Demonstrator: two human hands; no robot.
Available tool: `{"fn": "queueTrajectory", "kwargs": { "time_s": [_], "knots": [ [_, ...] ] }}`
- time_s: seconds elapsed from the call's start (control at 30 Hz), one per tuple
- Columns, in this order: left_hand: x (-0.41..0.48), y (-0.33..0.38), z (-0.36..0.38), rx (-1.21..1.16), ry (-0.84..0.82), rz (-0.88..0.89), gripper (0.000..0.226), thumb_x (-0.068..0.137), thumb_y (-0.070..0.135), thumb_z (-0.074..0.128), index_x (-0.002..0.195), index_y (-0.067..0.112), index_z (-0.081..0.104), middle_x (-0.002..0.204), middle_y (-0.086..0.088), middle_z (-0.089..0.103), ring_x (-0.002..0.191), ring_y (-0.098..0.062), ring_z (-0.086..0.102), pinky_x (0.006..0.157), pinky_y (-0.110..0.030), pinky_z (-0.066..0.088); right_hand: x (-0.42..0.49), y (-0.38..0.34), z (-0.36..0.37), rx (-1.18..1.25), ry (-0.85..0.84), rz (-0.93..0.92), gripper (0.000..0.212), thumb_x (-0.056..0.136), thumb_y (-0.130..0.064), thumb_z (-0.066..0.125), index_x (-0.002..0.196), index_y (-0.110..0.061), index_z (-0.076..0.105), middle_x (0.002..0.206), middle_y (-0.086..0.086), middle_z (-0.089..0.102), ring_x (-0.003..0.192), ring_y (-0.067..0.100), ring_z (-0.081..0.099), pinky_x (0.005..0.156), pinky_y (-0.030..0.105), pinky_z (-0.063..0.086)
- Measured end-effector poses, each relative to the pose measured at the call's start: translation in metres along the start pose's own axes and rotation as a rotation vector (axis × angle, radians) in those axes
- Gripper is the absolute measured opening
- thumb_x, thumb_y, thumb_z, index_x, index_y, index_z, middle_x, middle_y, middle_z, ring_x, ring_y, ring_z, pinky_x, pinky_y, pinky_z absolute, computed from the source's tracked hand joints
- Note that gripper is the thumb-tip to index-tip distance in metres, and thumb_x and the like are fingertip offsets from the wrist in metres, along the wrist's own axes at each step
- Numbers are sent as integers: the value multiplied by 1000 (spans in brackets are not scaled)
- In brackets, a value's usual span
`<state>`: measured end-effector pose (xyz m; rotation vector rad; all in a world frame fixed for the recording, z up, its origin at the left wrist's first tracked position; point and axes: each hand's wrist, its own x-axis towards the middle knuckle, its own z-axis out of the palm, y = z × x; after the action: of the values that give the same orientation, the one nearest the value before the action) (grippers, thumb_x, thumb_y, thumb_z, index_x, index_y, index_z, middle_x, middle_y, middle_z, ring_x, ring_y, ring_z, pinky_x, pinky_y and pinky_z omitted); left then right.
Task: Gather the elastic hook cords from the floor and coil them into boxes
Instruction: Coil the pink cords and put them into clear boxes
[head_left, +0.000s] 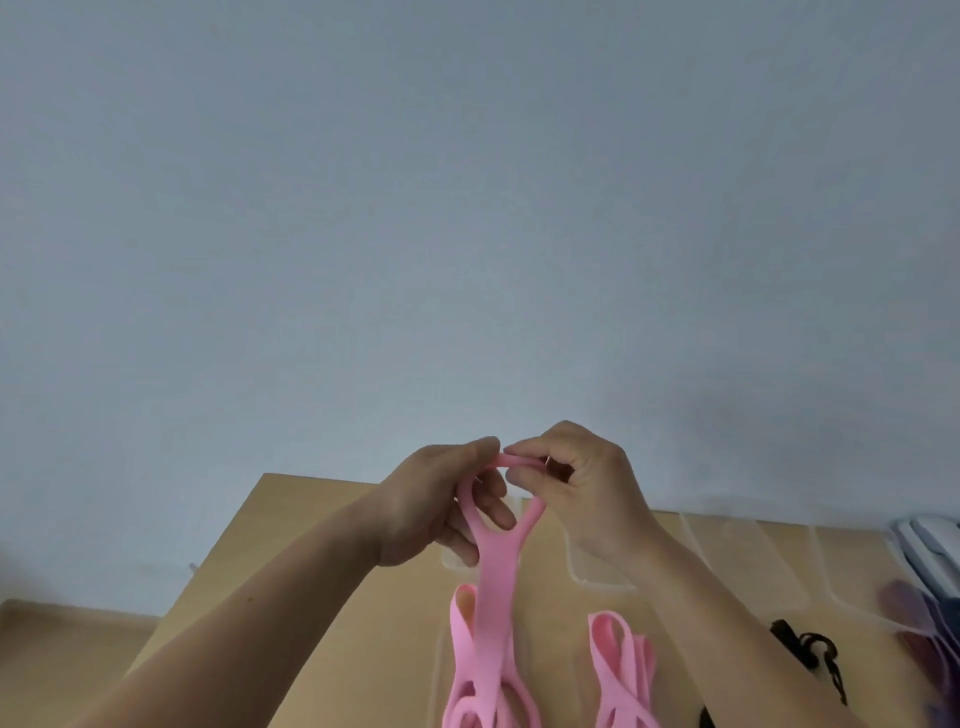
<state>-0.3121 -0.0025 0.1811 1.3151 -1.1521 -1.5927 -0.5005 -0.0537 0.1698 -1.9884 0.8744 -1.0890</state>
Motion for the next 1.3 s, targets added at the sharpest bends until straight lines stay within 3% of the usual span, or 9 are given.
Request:
{"fn": "queueTrajectory", "kwargs": {
  "time_s": [0.2, 0.27, 0.33, 0.43, 0.57, 0.7, 0.9, 1.1, 1.3],
  "knots": [
    [-4, -3, -29, -52, -107, 52, 48, 92, 38, 62, 109, -7, 60, 94, -17, 71, 64, -24, 65, 58, -32, 54, -1, -7, 18, 120, -95, 183, 6, 90, -33, 69, 89, -31, 75, 79, -8, 68, 61, 10, 55, 59, 20, 45],
    [-5, -5, -38, -32, -145, 52, 34, 91, 32, 62, 103, 1, 61, 100, -18, 71, 67, -23, 65, 62, -32, 54, -2, -10, 25, 205, -115, 292, 29, 96, -40, 57, 86, -19, 75, 66, -4, 63, 54, 11, 50, 53, 23, 42],
    [-4, -4, -46, -1, -205, 59, 28, 92, 28, 63, 103, 2, 60, 106, -18, 71, 75, -25, 67, 68, -36, 55, -1, -13, 28, 199, -150, 363, 38, 100, -37, 51, 81, -12, 73, 61, -5, 62, 52, 10, 51, 51, 25, 42],
    [-1, -3, -54, 72, -233, 64, 29, 91, 25, 67, 107, 2, 62, 106, -14, 71, 77, -22, 66, 72, -35, 55, -2, -13, 31, 181, -162, 390, 27, 96, -28, 61, 73, -19, 72, 64, -2, 67, 51, 9, 53, 49, 24, 42],
    [2, -7, -53, 57, -185, 45, 17, 93, 15, 67, 106, 5, 64, 96, -12, 71, 76, -20, 65, 72, -32, 54, -2, -11, 33, 99, -91, 314, 8, 86, -22, 73, 81, -28, 74, 68, -10, 67, 55, 1, 53, 53, 14, 42],
    [4, -9, -50, 38, -152, -46, 30, 94, 19, 67, 113, -2, 59, 94, -20, 73, 81, -30, 71, 78, -40, 58, -6, -7, 32, -84, -38, 229, 15, 85, -23, 74, 86, -37, 70, 81, -15, 69, 72, 2, 61, 66, 15, 48],
    [1, -1, -41, -94, -128, -59, 17, 93, 9, 65, 104, -3, 59, 89, -25, 69, 79, -35, 72, 68, -38, 58, -6, -8, 34, -341, -5, -32, 12, 86, -15, 73, 86, -26, 71, 81, -17, 61, 74, 7, 60, 64, 11, 43],
    [-4, 3, -35, -144, -61, -29, 23, 95, 14, 61, 103, -8, 62, 90, -25, 70, 81, -35, 71, 70, -38, 58, -4, -9, 30, -371, 4, -174, 10, 86, -11, 72, 91, -19, 74, 83, -15, 59, 66, 7, 59, 61, 18, 47],
    [-9, 2, -34, -111, 35, 69, 14, 92, 5, 66, 100, -6, 64, 91, -24, 73, 85, -34, 73, 69, -34, 59, -4, -5, 34, -257, 22, -123, 10, 82, -17, 76, 88, -24, 74, 79, -16, 62, 71, 7, 62, 64, 16, 47]
  ]
}}
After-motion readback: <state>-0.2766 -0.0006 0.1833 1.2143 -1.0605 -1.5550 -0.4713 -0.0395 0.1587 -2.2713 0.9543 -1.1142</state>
